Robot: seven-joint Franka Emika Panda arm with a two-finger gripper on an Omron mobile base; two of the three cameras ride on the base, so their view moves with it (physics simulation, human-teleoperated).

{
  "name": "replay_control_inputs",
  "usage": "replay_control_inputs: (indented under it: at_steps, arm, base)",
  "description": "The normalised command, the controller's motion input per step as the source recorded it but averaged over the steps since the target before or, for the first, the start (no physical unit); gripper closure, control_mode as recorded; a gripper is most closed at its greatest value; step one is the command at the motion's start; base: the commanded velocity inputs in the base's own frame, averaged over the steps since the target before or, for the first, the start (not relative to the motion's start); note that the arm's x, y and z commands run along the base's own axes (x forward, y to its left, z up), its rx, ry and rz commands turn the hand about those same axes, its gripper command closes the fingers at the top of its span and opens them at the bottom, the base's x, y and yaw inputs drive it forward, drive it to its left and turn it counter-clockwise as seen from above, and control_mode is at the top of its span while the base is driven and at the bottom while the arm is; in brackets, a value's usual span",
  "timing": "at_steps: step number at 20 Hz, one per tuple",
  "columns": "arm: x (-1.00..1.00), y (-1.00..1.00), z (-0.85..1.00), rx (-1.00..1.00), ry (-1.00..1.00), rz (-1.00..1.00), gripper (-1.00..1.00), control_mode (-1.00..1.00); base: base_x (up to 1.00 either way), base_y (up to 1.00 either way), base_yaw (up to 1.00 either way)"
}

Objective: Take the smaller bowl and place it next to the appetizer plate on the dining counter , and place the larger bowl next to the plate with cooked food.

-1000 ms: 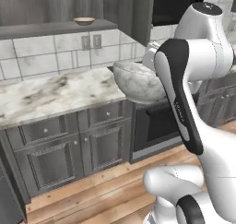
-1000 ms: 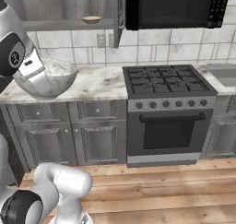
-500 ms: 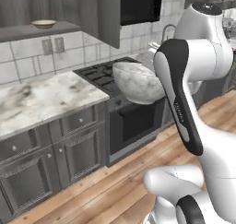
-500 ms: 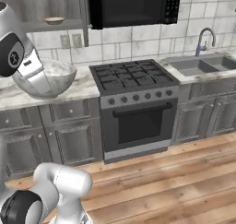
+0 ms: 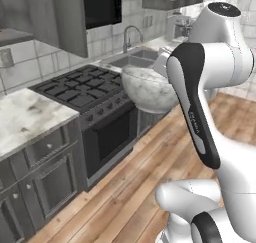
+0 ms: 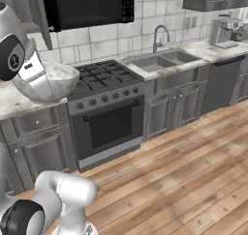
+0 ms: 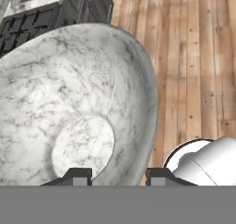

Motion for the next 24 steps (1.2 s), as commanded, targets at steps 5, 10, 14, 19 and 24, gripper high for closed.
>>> replay_control_inputs:
  at_steps: [5, 10, 14, 19, 24]
  arm:
    - [0.0, 0.0, 0.0, 0.0, 0.0, 0.0, 1.0, 1.0]
    - [0.0, 0.0, 0.0, 0.0, 0.0, 0.0, 1.0, 1.0]
    - [0.0, 0.0, 0.0, 0.0, 0.0, 0.0, 1.0, 1.0]
    - [0.0, 0.0, 0.0, 0.0, 0.0, 0.0, 1.0, 1.0]
    - [0.0, 0.0, 0.0, 0.0, 0.0, 0.0, 1.0, 1.0]
  base:
    - [0.0, 0.16, -0.49]
    - [0.0, 0.23, -0.49]
    - [-0.02, 0.26, -0.48]
    - [-0.02, 0.29, -0.47]
    - [0.0, 0.32, -0.44]
